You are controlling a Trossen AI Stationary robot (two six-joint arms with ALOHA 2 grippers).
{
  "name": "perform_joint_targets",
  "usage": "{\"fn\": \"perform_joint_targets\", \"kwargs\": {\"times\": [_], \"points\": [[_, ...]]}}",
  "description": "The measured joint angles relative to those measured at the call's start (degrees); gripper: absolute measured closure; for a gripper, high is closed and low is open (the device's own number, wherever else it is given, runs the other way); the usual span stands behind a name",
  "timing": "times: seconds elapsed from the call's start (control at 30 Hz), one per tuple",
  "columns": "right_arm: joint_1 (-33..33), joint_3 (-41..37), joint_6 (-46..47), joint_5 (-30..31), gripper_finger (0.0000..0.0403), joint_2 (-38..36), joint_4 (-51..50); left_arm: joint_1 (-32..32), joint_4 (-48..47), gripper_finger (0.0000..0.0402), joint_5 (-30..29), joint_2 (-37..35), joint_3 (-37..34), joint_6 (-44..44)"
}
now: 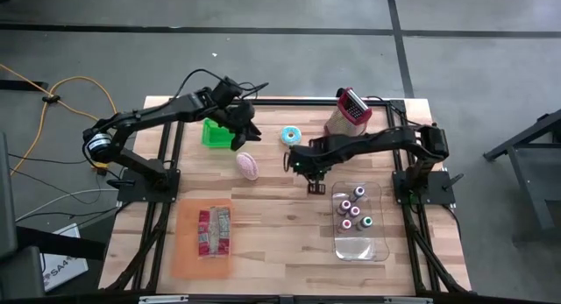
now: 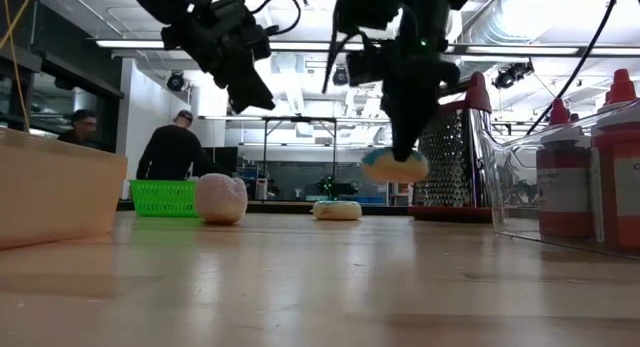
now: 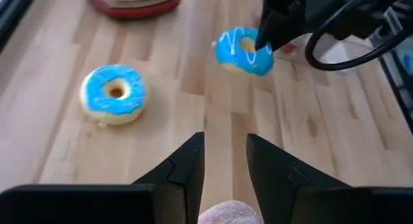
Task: Pick & Place Food Item
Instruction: Put the blue donut into the green basket
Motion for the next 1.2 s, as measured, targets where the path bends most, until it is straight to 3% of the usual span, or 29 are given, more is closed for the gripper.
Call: {"fn": "perform_joint_targets", "kwargs": {"times": [0.6,0.9,1.2], "points": [[3.6,-0.1,-0.8,-7.0,0.0361,-3.4,9.0,-10.8,0.0,0.0292,-1.9,0.0,0.0,20.0],[3.6,0.0,2.4,-18.3,0.0361,-8.5,18.5,-15.6,2.1,0.0292,-9.5,-0.1,0.0,23.5],[3.6,0.0,5.8,-23.6,0.0361,-10.6,22.9,-20.5,7.1,0.0292,-10.2,-3.1,0.0,27.3]]}}
